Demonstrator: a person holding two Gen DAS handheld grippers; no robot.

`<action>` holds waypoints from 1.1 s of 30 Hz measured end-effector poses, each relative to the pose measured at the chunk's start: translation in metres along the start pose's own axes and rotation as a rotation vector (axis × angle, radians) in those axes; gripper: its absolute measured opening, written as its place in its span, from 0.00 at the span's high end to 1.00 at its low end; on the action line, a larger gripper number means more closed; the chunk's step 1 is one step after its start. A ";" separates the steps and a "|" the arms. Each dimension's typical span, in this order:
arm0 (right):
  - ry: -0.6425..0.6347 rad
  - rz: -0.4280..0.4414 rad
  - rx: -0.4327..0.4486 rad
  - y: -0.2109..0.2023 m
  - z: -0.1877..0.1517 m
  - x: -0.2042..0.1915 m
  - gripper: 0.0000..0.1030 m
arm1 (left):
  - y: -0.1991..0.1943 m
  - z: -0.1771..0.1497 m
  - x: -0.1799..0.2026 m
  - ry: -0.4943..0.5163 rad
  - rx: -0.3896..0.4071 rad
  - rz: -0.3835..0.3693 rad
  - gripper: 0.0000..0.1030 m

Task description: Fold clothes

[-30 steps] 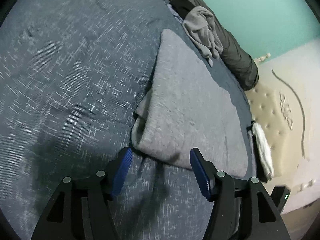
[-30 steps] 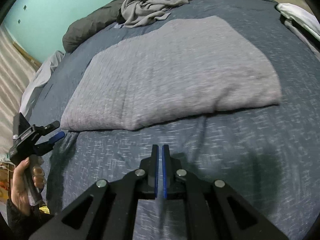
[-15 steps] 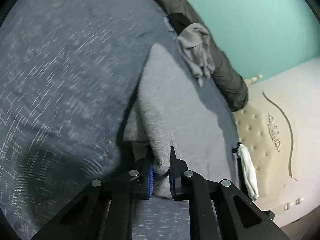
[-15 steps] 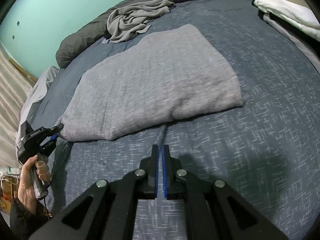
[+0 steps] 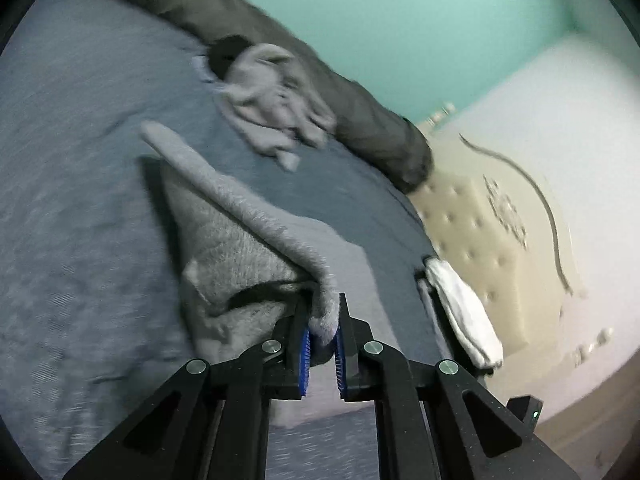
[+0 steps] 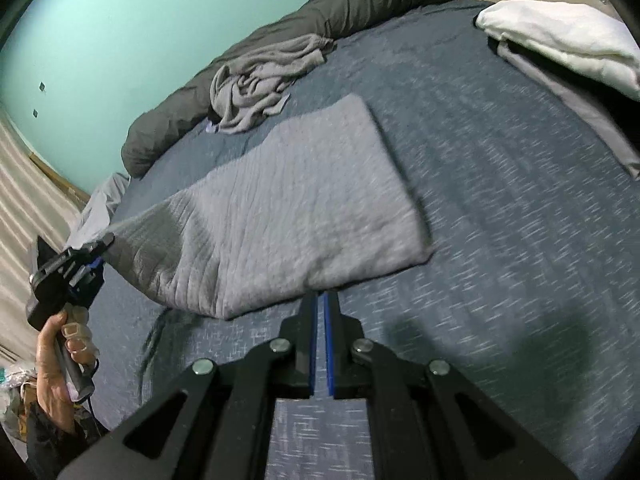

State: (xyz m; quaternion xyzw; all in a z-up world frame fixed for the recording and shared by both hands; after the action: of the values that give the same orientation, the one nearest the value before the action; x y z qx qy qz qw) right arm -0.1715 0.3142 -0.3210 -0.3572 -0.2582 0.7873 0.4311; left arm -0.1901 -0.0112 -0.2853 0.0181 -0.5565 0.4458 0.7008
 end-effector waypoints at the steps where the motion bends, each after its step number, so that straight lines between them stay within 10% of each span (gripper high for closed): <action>1: 0.004 -0.001 0.007 -0.005 0.001 0.004 0.97 | 0.013 -0.007 0.017 0.029 -0.020 -0.005 0.91; 7: 0.045 -0.019 0.027 -0.027 0.001 0.038 0.97 | 0.096 -0.071 0.097 0.195 -0.180 -0.020 0.92; 15: 0.082 -0.034 0.022 -0.039 0.000 0.068 0.97 | 0.200 -0.184 0.106 0.318 -0.441 0.109 0.92; 19: 0.077 -0.013 0.013 -0.035 0.008 0.070 0.97 | 0.182 -0.173 0.103 0.286 -0.422 0.073 0.86; 21: 0.089 0.028 0.003 -0.028 0.013 0.067 0.92 | 0.157 -0.157 0.104 0.275 -0.385 0.055 0.68; 23: 0.100 0.060 -0.012 -0.018 0.019 0.062 0.67 | 0.133 -0.138 0.101 0.292 -0.335 0.049 0.55; 33: 0.158 0.118 -0.125 0.047 0.040 0.037 0.51 | 0.102 -0.088 0.034 0.290 -0.251 0.199 0.55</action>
State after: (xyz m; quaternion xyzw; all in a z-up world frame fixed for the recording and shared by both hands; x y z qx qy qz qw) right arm -0.2401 0.3192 -0.3424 -0.4590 -0.2508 0.7629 0.3800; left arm -0.1891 0.1165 -0.3393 -0.1884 -0.5000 0.4380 0.7229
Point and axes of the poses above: each gripper's, at about its wrist camera, not at the fingertips, and y roughly the way its jaws point, x to its right, z to its top, the point moved 5 cm from there along y, roughly the way its jaws point, and after that the axes turned 13 degrees about -y, right-handed, at the moved point
